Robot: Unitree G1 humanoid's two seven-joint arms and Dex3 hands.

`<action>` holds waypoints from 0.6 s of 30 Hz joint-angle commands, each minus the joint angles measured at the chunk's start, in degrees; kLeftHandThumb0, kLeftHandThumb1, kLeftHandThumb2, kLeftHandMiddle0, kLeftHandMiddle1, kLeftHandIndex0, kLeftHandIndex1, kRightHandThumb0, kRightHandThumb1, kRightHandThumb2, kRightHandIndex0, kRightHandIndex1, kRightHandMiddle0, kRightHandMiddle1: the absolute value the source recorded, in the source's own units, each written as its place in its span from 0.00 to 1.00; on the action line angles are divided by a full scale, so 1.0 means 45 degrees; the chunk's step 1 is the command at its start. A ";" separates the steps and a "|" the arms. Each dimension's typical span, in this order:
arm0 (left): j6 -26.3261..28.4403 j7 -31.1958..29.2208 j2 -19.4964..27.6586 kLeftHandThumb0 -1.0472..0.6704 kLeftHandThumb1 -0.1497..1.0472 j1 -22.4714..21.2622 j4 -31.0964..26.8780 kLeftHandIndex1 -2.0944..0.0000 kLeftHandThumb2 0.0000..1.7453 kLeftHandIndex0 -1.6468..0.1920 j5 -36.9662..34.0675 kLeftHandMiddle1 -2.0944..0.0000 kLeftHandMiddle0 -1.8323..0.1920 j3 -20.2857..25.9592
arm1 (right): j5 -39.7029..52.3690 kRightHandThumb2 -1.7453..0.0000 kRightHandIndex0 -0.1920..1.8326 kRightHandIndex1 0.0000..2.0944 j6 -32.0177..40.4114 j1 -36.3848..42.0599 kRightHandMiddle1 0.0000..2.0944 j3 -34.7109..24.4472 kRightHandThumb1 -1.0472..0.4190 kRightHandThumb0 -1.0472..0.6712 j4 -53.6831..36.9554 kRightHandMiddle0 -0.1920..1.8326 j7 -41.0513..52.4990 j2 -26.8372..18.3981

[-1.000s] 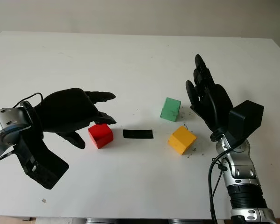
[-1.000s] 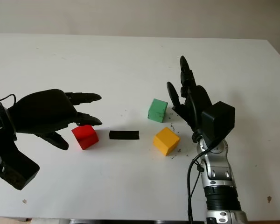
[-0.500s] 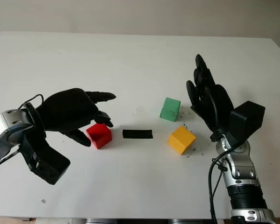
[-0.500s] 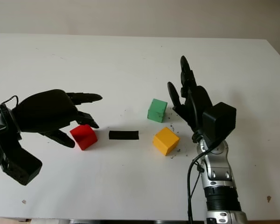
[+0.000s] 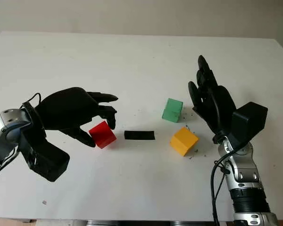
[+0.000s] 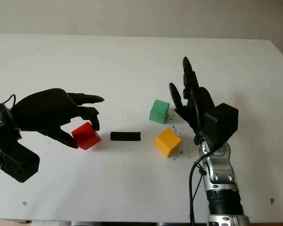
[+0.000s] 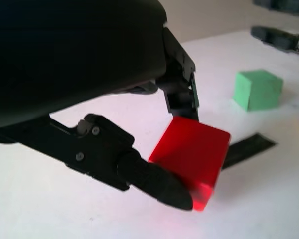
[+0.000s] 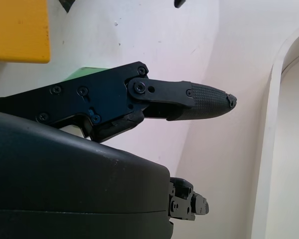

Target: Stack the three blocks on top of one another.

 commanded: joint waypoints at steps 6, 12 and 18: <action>0.3150 -0.2053 -0.0410 0.37 0.96 0.0112 -0.1046 0.37 0.03 0.69 -0.2608 0.99 0.82 0.0631 | -0.0498 0.74 0.01 0.03 0.0035 0.0084 0.03 0.0122 0.00 0.21 -0.0322 0.04 -0.0447 -0.0024; 0.5419 -0.2834 -0.0717 0.37 0.96 0.0297 -0.1910 0.34 0.03 0.69 -0.3713 0.98 0.83 0.0974 | -0.0671 0.76 0.02 0.03 0.0192 0.0050 0.03 0.0164 0.00 0.20 -0.0317 0.05 -0.0579 0.0013; 0.6865 -0.2754 -0.1223 0.36 0.97 0.0566 -0.2587 0.33 0.03 0.69 -0.4397 0.98 0.83 0.1309 | -0.0893 0.76 0.03 0.03 0.0094 0.0050 0.03 0.0196 0.00 0.21 -0.0263 0.05 -0.0680 -0.0020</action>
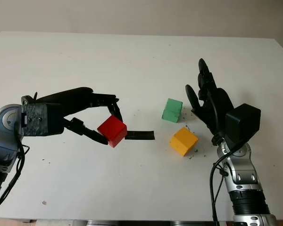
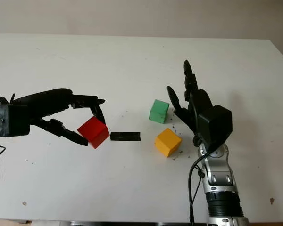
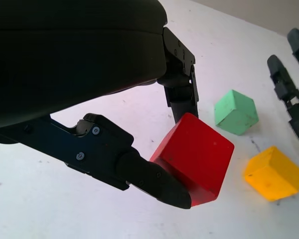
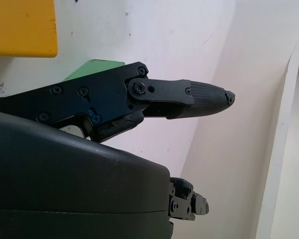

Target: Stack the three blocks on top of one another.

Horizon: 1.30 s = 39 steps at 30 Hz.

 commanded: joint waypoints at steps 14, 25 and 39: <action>0.3284 0.4102 -0.2579 0.38 0.99 0.1714 -0.3094 0.24 0.03 0.77 0.1941 0.98 0.84 -0.0002 | -0.0338 0.76 0.04 0.03 -0.0572 -0.0026 0.03 0.0066 0.00 0.20 0.0121 0.06 -0.0135 0.0022; 0.3752 0.6223 -0.4583 0.43 1.00 0.3141 -0.3647 0.19 0.05 0.81 0.3994 0.98 0.87 -0.1224 | -0.0625 0.75 0.05 0.03 -0.0805 0.0001 0.03 0.0179 0.00 0.20 0.0224 0.06 -0.0336 -0.0031; 0.3947 0.6943 -0.5795 0.42 1.00 0.3772 -0.3021 0.11 0.06 0.84 0.4514 0.97 0.87 -0.1654 | -0.0405 0.77 0.05 0.03 -0.0772 -0.0106 0.03 0.0183 0.00 0.20 0.0367 0.06 -0.0433 0.0138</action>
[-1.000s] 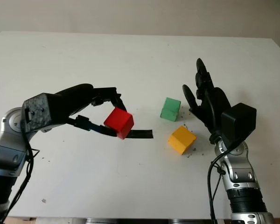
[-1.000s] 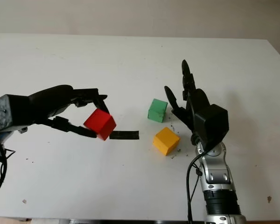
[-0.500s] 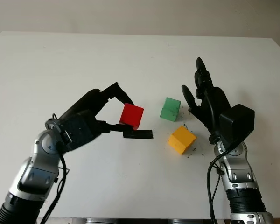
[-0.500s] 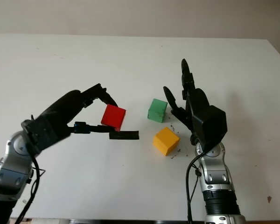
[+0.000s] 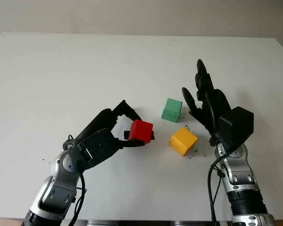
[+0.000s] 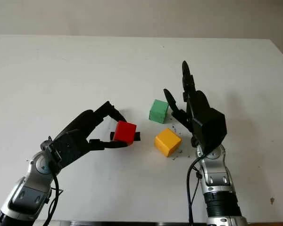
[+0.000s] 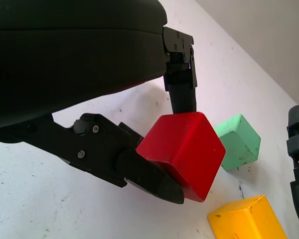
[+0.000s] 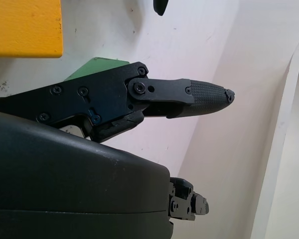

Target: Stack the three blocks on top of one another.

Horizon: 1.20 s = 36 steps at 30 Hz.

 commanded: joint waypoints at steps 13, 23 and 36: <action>-0.1417 0.1577 -0.0652 0.42 1.00 -0.0013 0.1738 0.06 0.09 0.87 0.0695 0.97 0.86 -0.0024 | 0.0259 0.77 0.04 0.03 0.0077 -0.0133 0.03 -0.0068 0.00 0.20 -0.0137 0.06 0.0075 0.0012; -0.1749 0.1669 -0.0624 0.40 1.00 -0.0258 0.2368 0.12 0.08 0.85 0.0718 0.97 0.86 0.0030 | 0.0396 0.78 0.03 0.02 -0.0033 -0.0123 0.02 -0.0115 0.00 0.19 -0.0049 0.05 0.0156 0.0000; -0.1664 0.0888 -0.0281 0.40 1.00 -0.0345 0.2232 0.44 0.03 0.85 0.0960 0.98 0.90 -0.0090 | 0.0572 0.78 0.03 0.02 -0.0171 -0.0002 0.02 -0.0192 0.00 0.19 -0.0055 0.04 0.0407 -0.0063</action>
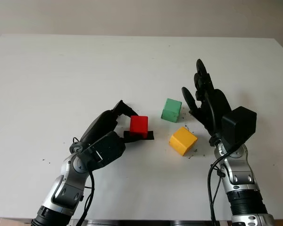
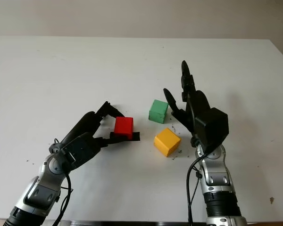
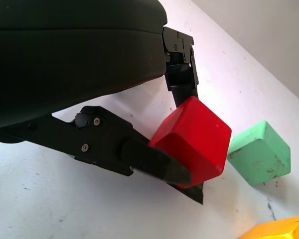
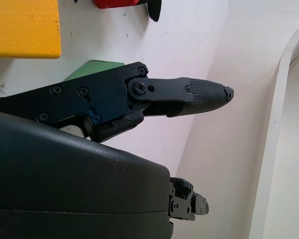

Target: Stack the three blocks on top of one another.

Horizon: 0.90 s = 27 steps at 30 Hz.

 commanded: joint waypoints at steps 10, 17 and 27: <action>-0.0066 -0.0854 0.0408 0.42 0.99 -0.0113 -0.0132 0.47 0.03 0.85 0.0032 0.98 0.93 -0.0072 | -0.0199 0.78 0.03 0.03 -0.0285 -0.0011 0.03 -0.0026 0.00 0.19 0.0074 0.05 -0.0065 -0.0085; -0.0091 -0.0925 0.0389 0.40 0.99 -0.0007 -0.0284 0.49 0.03 0.88 0.0096 0.98 0.93 -0.0085 | -0.0179 0.78 0.04 0.03 -0.0189 0.0002 0.03 -0.0070 0.00 0.19 0.0004 0.05 -0.0115 -0.0036; -0.0051 -0.1210 0.0590 0.32 0.99 0.0551 -0.1361 0.90 0.03 0.92 0.0309 0.98 0.99 -0.0123 | -0.0198 0.77 0.04 0.03 -0.0173 -0.0043 0.03 -0.0075 0.00 0.19 0.0035 0.06 -0.0056 -0.0036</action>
